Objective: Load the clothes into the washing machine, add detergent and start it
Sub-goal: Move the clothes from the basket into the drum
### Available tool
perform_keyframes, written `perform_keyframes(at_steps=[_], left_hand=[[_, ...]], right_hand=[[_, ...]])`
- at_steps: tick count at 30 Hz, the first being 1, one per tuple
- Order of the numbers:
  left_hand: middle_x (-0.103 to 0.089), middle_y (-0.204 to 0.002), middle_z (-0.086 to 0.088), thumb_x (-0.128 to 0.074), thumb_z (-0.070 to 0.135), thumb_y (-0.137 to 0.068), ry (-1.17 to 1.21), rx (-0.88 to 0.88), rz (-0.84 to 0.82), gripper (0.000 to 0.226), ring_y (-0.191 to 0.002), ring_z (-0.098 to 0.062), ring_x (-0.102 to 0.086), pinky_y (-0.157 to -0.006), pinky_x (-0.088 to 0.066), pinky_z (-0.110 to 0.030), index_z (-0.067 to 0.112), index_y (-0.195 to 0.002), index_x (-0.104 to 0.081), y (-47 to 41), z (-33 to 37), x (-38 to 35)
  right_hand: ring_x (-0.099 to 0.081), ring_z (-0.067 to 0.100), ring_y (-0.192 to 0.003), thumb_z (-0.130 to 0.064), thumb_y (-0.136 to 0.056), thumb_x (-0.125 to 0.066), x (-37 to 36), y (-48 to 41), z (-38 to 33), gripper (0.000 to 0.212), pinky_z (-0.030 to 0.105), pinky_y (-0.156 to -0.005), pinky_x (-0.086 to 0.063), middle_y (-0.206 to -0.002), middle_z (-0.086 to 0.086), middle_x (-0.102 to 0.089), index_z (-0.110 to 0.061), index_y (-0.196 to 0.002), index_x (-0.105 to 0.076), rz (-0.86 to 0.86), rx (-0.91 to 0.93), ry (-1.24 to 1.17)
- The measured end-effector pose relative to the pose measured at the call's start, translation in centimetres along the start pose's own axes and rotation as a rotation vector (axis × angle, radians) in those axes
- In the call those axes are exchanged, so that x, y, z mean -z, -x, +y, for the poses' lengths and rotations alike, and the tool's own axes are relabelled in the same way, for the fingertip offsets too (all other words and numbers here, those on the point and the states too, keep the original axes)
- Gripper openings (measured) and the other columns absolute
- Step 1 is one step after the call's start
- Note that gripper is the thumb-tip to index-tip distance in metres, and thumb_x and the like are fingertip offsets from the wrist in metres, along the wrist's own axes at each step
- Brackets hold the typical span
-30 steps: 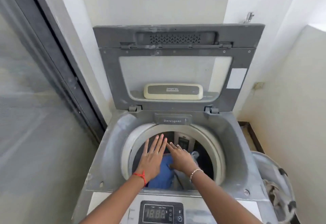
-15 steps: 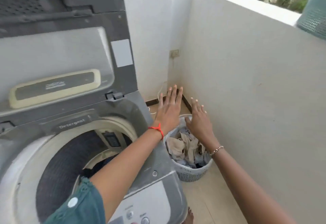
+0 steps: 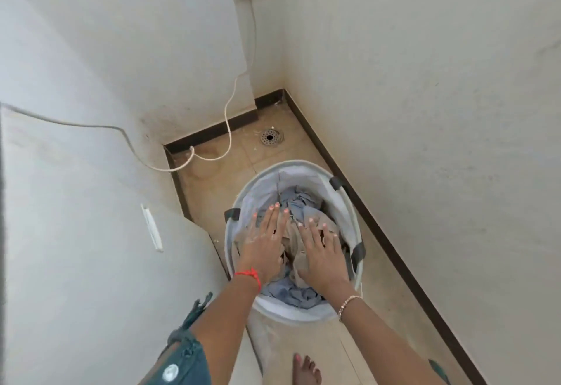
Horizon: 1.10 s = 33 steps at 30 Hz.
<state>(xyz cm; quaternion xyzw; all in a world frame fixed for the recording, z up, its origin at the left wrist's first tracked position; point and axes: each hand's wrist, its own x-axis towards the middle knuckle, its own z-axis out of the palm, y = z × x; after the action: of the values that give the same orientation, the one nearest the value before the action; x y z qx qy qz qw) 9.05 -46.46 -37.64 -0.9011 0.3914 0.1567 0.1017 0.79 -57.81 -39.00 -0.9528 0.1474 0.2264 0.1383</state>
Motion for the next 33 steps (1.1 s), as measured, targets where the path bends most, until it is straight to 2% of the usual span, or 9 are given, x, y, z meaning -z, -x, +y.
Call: perform_keyframes(at_steps=[2, 4, 7, 12, 16, 18, 27, 30, 33], left_hand=[[-0.009, -0.158, -0.014, -0.06, 0.045, -0.081, 0.009, -0.03, -0.017, 0.099, -0.146, -0.028, -0.01, -0.114, -0.002, -0.053, 0.01, -0.146, 0.006, -1.6, -0.1, -3.4], [-0.028, -0.153, -0.014, -0.072, 0.049, -0.068, 0.045, -0.021, -0.038, 0.107, -0.141, -0.028, -0.029, -0.111, -0.022, -0.058, 0.009, -0.148, -0.012, -2.8, -0.2, -6.1], [0.009, -0.158, -0.011, -0.049, 0.048, -0.089, 0.01, -0.029, -0.144, 0.094, -0.146, -0.03, 0.008, -0.114, 0.004, -0.06, 0.016, -0.141, 0.022, -4.1, -0.6, -10.4], [0.011, -0.159, -0.006, -0.054, 0.034, -0.091, 0.028, 0.018, -0.229, 0.096, -0.144, -0.039, 0.005, -0.111, -0.003, -0.065, 0.028, -0.134, 0.032, -5.6, -0.1, -13.1], [-0.058, -0.132, -0.004, -0.088, 0.015, -0.052, -0.039, -0.01, -0.169, 0.098, -0.111, -0.033, -0.062, -0.077, -0.052, -0.06, 0.021, -0.137, -0.04, -5.3, 0.5, -13.4], [-0.067, -0.119, -0.003, -0.091, 0.01, -0.042, 0.005, -0.017, -0.125, 0.091, -0.1, -0.031, -0.068, -0.064, -0.055, -0.054, 0.02, -0.127, -0.058, -4.5, 0.4, -13.2], [-0.022, -0.156, -0.002, -0.054, -0.005, -0.085, 0.063, -0.047, 0.064, 0.083, -0.14, -0.036, -0.025, -0.104, -0.038, -0.056, 0.025, -0.15, -0.013, -0.3, -1.1, 2.7], [-0.031, -0.153, -0.003, -0.058, -0.001, -0.083, 0.059, -0.069, 0.228, 0.079, -0.137, -0.035, -0.034, -0.098, -0.042, -0.056, 0.027, -0.148, -0.022, 1.8, -2.2, 11.2], [-0.003, -0.16, -0.001, -0.033, -0.001, -0.095, -0.015, -0.121, 0.252, 0.071, -0.145, -0.032, -0.009, -0.111, -0.025, -0.056, 0.029, -0.15, -0.001, 5.2, -3.2, 21.1]], right_hand=[[-0.047, 0.039, -0.126, -0.036, -0.056, -0.082, -2.1, -3.0, 0.5, 0.095, 0.055, -0.096, -0.045, -0.144, 0.014, -0.043, -0.017, -0.139, -0.041, -0.005, -0.023, 0.034], [-0.019, 0.039, -0.141, -0.034, -0.08, -0.064, -4.5, -5.3, 1.4, 0.086, 0.057, -0.11, -0.024, -0.156, 0.012, -0.016, -0.02, -0.148, -0.015, 0.026, 0.008, 0.077], [0.011, 0.04, -0.142, -0.031, -0.093, -0.043, -7.0, -7.7, 2.3, 0.079, 0.058, -0.114, -0.003, -0.157, 0.008, 0.014, -0.025, -0.146, 0.015, -0.049, 0.016, 0.148], [-0.013, 0.049, -0.137, -0.028, -0.092, -0.048, -8.7, -9.5, 2.1, 0.074, 0.065, -0.104, -0.018, -0.156, 0.015, -0.014, -0.021, -0.148, 0.0, -0.089, 0.035, 0.295], [-0.039, 0.04, -0.125, -0.003, -0.092, -0.036, -8.6, -9.5, 1.3, 0.043, 0.057, -0.097, -0.031, -0.12, 0.016, -0.06, -0.011, -0.135, -0.039, -0.013, 0.063, 0.318], [-0.046, 0.037, -0.118, -0.001, -0.091, -0.037, -7.6, -8.9, 1.0, 0.038, 0.053, -0.094, -0.036, -0.114, 0.014, -0.063, -0.01, -0.125, -0.05, -0.01, 0.067, 0.298], [-0.066, 0.026, -0.065, -0.011, -0.047, -0.085, 5.6, -1.7, -1.1, 0.042, 0.031, -0.042, -0.048, -0.068, 0.004, -0.067, -0.015, -0.087, -0.071, 0.31, -0.01, 0.323], [-0.067, 0.032, -0.071, -0.002, -0.052, -0.081, 12.5, 2.0, -2.9, 0.045, 0.032, -0.039, -0.049, -0.075, 0.007, -0.068, -0.013, -0.094, -0.069, 0.447, -0.069, 0.229], [-0.068, 0.035, -0.079, 0.003, -0.059, -0.077, 20.2, 7.0, -5.5, 0.042, 0.032, -0.04, -0.048, -0.076, 0.006, -0.07, -0.011, -0.097, -0.068, 0.657, -0.094, 0.176]])
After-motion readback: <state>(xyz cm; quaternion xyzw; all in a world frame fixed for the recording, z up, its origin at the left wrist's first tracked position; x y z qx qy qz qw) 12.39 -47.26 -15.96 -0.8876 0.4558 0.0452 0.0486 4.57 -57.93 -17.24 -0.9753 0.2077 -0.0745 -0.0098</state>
